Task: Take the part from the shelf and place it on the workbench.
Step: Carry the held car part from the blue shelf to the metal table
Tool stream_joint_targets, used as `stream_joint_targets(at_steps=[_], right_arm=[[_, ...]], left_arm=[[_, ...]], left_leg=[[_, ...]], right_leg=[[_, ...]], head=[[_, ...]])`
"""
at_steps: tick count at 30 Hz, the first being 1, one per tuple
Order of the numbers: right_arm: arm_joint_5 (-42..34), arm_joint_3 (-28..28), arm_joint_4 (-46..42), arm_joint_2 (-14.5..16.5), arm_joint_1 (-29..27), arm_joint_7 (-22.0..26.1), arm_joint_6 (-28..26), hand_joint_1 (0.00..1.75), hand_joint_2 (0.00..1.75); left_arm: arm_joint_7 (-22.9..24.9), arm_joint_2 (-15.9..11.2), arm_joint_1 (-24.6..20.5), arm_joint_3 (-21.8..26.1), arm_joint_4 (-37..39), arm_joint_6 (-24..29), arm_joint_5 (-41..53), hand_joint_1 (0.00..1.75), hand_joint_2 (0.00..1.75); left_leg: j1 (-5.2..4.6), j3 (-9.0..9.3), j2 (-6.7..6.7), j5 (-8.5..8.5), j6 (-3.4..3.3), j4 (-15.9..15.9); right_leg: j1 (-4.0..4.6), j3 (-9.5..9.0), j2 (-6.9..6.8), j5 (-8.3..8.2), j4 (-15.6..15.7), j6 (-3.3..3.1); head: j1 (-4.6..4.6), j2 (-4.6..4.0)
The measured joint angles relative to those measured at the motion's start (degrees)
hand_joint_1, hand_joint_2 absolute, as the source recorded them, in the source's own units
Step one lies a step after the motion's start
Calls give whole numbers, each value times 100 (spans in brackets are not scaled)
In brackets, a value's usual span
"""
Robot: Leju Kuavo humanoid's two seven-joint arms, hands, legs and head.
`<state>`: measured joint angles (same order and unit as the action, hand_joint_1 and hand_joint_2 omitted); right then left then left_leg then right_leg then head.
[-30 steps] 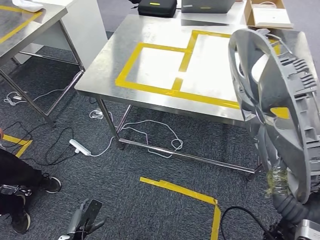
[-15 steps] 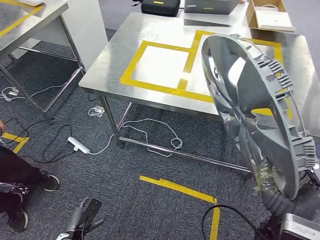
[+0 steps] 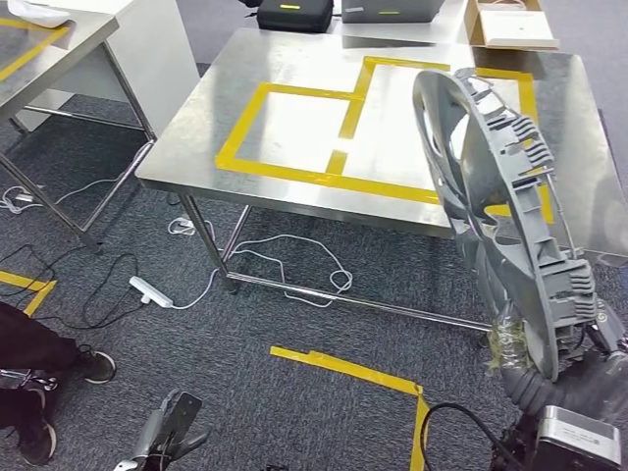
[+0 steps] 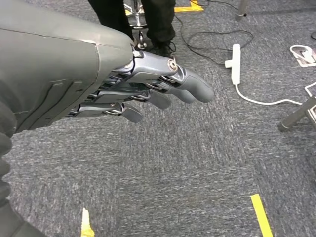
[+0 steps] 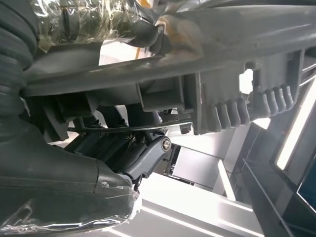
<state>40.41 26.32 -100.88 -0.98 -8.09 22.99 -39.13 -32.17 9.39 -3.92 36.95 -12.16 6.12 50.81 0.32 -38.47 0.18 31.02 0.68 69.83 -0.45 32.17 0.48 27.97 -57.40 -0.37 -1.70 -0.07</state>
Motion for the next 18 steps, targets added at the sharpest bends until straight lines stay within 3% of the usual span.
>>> stream_joint_targets(at_steps=[2,3,6,8,9,11,12,13,14,15,16,18], right_arm=[[-14,15,4,0,4,-3,3,175,175],[-20,23,5,-1,7,-2,4,175,175],[-32,34,8,-3,7,5,1,175,175],[-34,34,8,-7,10,10,-4,175,175],[-35,35,7,-11,14,16,-5,175,175],[-36,36,9,-22,16,25,-6,175,175],[-38,37,13,-29,11,27,-6,175,175],[-39,37,19,-36,6,28,-6,175,175],[-41,37,24,-41,3,28,-6,175,175],[-42,37,28,-44,3,28,-6,175,175],[-42,37,29,-46,5,29,-6,175,175],[-42,37,33,-48,14,31,-6,175,175]], left_arm=[[-1,-14,-2,-3,1,-1,-1,0,175],[-3,-19,-7,-6,1,-2,-1,0,175],[-7,-18,-11,-13,1,-4,-5,0,175],[-7,-11,-6,-13,1,-4,-10,0,175],[-7,-9,-9,-13,1,-3,-13,0,175],[-7,-10,-11,-13,1,-3,-17,0,175],[-7,-9,-9,-13,1,-4,-18,0,175],[-7,-7,-6,-14,1,-4,-17,0,175],[-7,-5,-4,-14,1,-4,-17,0,175],[-7,-3,-4,-14,1,-4,-17,0,175],[-7,0,-3,-14,1,-4,-18,0,175],[-7,-1,-3,-14,1,-4,-19,0,175]], left_leg=[[-17,326,-12,-372,-82,-746],[-27,441,-17,-444,-114,-1012],[-32,506,-21,-417,-153,-1223],[-7,524,-18,-444,-191,-1278],[7,537,-16,-456,-211,-1302],[8,541,-14,-453,-232,-1306],[6,543,-13,-450,-234,-1305],[6,548,-13,-444,-234,-1305],[7,558,-14,-436,-230,-1303],[9,576,-17,-425,-219,-1302],[10,598,-20,-408,-200,-1300],[-12,614,-27,-377,-146,-1279]], right_leg=[[19,-13,20,14,-6,14],[29,0,26,18,-12,31],[38,45,26,16,-9,121],[33,118,10,115,-132,188],[28,225,3,247,-355,216],[11,592,-3,606,-1113,259],[3,774,-3,727,-1470,277],[-5,882,-5,744,-1660,292],[-14,877,-9,643,-1615,302],[-24,753,-19,445,-1335,305],[-34,553,-37,223,-906,306],[-33,191,-65,-18,-213,281]], head=[[4,0],[2,0],[0,0],[12,0],[21,0],[33,0],[32,0],[32,0],[34,0],[33,0],[34,0],[36,1]])
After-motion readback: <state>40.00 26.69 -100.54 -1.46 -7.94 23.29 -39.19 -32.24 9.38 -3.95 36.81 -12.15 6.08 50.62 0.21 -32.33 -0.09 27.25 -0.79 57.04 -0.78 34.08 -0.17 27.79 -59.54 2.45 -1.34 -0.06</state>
